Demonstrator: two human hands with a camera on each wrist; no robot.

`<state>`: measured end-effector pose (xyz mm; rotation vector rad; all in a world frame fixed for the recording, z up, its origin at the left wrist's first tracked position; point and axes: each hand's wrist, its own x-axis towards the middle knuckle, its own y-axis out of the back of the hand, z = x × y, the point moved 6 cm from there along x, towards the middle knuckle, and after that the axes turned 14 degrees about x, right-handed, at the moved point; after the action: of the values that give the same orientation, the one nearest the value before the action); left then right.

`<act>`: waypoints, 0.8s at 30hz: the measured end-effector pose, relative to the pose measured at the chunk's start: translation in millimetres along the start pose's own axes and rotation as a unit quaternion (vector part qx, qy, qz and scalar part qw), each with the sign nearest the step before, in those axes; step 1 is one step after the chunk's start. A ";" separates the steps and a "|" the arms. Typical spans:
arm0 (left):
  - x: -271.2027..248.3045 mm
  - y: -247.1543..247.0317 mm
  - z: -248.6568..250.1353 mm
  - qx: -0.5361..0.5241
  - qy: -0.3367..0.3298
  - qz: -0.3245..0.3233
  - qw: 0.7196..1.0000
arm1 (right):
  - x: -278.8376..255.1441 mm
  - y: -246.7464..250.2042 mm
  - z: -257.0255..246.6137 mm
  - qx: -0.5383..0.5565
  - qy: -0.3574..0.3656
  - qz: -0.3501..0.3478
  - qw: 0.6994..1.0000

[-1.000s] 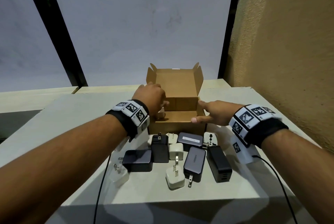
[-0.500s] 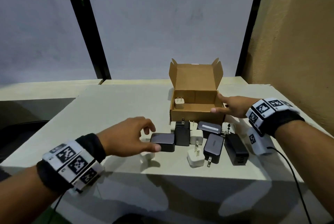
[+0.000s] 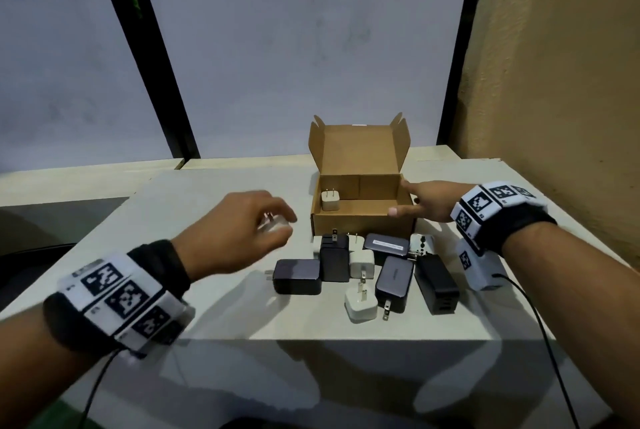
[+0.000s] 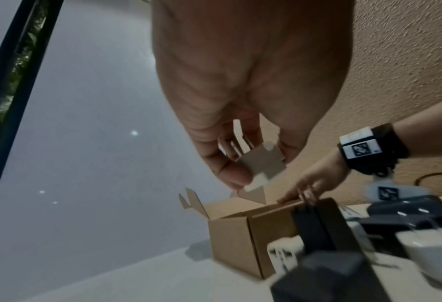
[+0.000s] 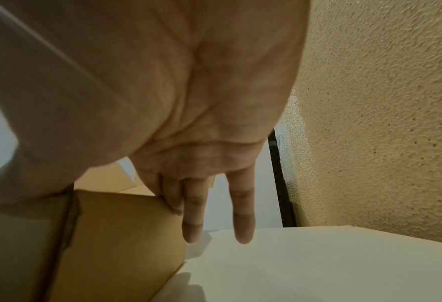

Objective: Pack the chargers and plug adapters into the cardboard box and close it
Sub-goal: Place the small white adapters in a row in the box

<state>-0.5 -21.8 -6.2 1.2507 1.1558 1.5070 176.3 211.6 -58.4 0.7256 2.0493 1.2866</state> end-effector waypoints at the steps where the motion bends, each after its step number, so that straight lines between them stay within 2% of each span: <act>1: 12.7 6.2 4.4 -0.005 0.000 0.015 1.000 | 1.2 -0.4 0.6 -0.001 0.000 -0.001 1.000; 5: 73.6 3.6 18.9 -0.013 0.004 0.022 1.000 | 3.0 -2.0 1.8 0.004 0.002 -0.003 1.000; 12: 159.8 -52.4 35.5 0.051 -0.032 -0.063 0.996 | 7.4 -3.2 3.6 -0.006 0.015 -0.004 1.000; 16: 179.9 -77.6 35.1 0.111 -0.030 -0.102 0.988 | 9.7 -4.5 4.6 -0.006 0.028 -0.008 1.000; 21: 186.3 -87.3 33.1 0.217 -0.057 -0.085 0.971 | 6.3 -1.1 3.5 -0.038 0.042 -0.003 0.998; 24: 187.7 -90.6 32.3 0.230 -0.054 -0.083 0.968 | 4.9 -0.3 2.1 -0.046 0.043 -0.005 0.998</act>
<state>7.6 184.0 -52.1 1.4760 1.5511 1.0640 174.6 216.3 -60.4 0.6266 2.0426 1.4193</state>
